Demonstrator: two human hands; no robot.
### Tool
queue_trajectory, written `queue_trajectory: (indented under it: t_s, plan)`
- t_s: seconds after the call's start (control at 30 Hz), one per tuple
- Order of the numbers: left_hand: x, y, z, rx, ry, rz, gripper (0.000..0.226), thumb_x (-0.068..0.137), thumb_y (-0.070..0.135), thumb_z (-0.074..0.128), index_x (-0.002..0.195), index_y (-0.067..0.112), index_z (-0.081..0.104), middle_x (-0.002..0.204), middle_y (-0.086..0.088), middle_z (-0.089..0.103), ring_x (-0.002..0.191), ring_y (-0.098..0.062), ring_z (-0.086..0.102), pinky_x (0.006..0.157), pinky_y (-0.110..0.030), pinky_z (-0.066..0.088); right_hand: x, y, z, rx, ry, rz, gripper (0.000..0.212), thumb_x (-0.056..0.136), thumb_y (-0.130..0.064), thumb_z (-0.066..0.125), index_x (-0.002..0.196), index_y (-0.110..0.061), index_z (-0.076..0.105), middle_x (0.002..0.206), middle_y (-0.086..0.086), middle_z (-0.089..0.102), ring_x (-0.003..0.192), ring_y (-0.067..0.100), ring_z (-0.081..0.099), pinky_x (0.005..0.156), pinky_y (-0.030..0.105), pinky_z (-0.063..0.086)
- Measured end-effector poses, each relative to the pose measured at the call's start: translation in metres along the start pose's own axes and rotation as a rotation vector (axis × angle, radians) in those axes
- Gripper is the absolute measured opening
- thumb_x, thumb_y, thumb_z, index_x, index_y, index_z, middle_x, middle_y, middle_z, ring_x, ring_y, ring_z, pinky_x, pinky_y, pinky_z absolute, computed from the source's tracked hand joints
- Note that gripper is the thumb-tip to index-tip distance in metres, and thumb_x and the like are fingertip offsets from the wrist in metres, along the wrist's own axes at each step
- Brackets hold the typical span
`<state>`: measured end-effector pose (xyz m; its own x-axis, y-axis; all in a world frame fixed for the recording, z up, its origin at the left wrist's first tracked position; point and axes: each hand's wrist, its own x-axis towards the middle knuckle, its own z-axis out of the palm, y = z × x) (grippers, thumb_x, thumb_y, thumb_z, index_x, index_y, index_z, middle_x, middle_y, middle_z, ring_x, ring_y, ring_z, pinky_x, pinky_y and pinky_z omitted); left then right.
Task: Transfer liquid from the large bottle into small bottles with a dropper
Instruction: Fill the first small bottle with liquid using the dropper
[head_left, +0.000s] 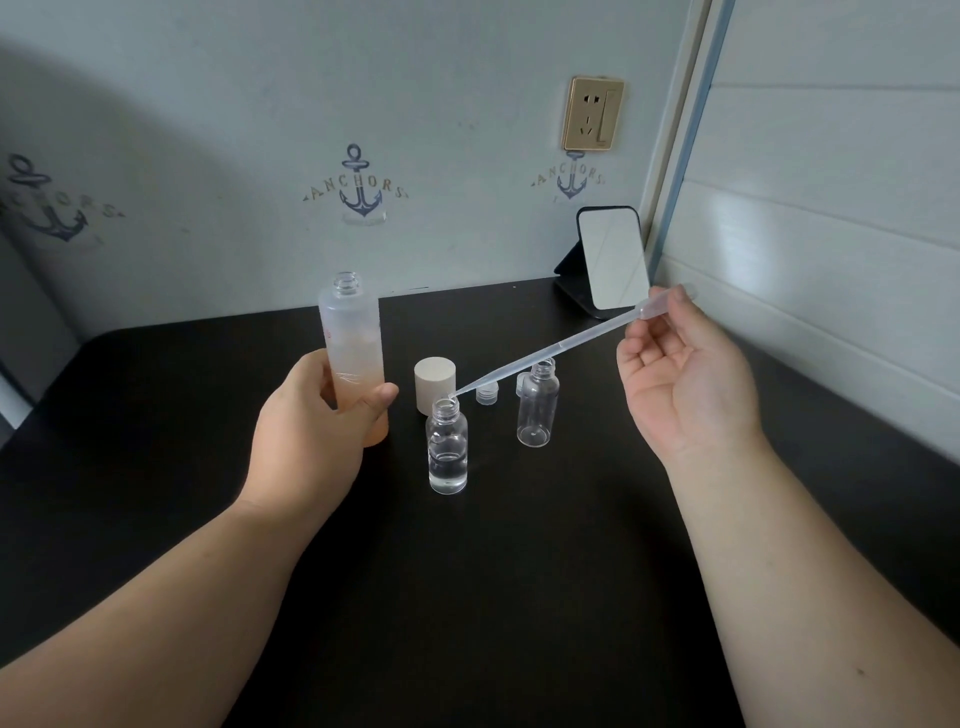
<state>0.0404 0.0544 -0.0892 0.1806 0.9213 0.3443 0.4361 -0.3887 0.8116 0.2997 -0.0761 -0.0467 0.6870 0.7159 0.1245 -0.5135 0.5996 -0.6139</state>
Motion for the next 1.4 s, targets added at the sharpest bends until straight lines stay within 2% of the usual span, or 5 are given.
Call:
queue_trajectory:
  t_s: [0.37, 0.63, 0.9, 1.03, 1.4]
  plan:
    - [-0.006, 0.005, -0.006, -0.103, -0.035, -0.009, 0.064, 0.086, 0.054, 0.069, 0.141, 0.028, 0.047, 0.109, 0.023, 0.054, 0.096, 0.001, 0.056, 0.072, -0.015, 0.041, 0.0, 0.003, 0.0, -0.054, -0.042, -0.005, 0.022, 0.094, -0.017, 0.066, 0.077, -0.012, 0.079, 0.074, 0.001, 0.068, 0.063, 0.011, 0.062, 0.062, 0.021, 0.051]
    - [-0.026, 0.017, -0.022, -0.159, 0.214, 0.199, 0.024, 0.093, 0.019, 0.061, 0.11, 0.034, 0.054, 0.096, 0.017, 0.058, 0.088, 0.006, 0.058, 0.07, -0.018, 0.043, 0.001, 0.004, 0.0, -0.038, -0.037, -0.029, 0.01, 0.092, -0.013, 0.069, 0.088, -0.008, 0.077, 0.074, 0.002, 0.068, 0.062, 0.012, 0.061, 0.061, 0.021, 0.05]
    - [-0.032, 0.018, -0.013, -0.046, -0.272, 0.366, 0.023, 0.091, 0.029, 0.067, 0.115, 0.028, 0.067, 0.097, 0.019, 0.067, 0.08, -0.014, 0.062, 0.069, -0.027, 0.052, -0.001, 0.005, 0.0, -0.061, -0.06, -0.04, 0.013, 0.092, -0.013, 0.068, 0.084, -0.011, 0.078, 0.076, 0.002, 0.068, 0.064, 0.012, 0.061, 0.062, 0.021, 0.05]
    - [-0.031, 0.021, -0.009, 0.055, -0.447, 0.391, 0.028, 0.085, 0.04, 0.076, 0.11, 0.04, 0.062, 0.093, 0.037, 0.062, 0.076, -0.008, 0.062, 0.064, -0.013, 0.046, -0.002, 0.004, 0.001, -0.065, -0.059, -0.045, 0.011, 0.091, -0.012, 0.069, 0.084, -0.01, 0.076, 0.075, 0.001, 0.068, 0.064, 0.012, 0.06, 0.062, 0.021, 0.049]
    - [-0.022, 0.012, -0.001, 0.175, -0.489, 0.422, 0.026, 0.079, 0.05, 0.078, 0.079, 0.037, 0.055, 0.081, 0.023, 0.06, 0.07, -0.006, 0.059, 0.058, -0.013, 0.043, -0.002, 0.002, 0.004, -0.083, -0.046, -0.055, 0.012, 0.093, -0.011, 0.068, 0.083, -0.011, 0.076, 0.074, 0.002, 0.068, 0.063, 0.012, 0.059, 0.061, 0.02, 0.049]
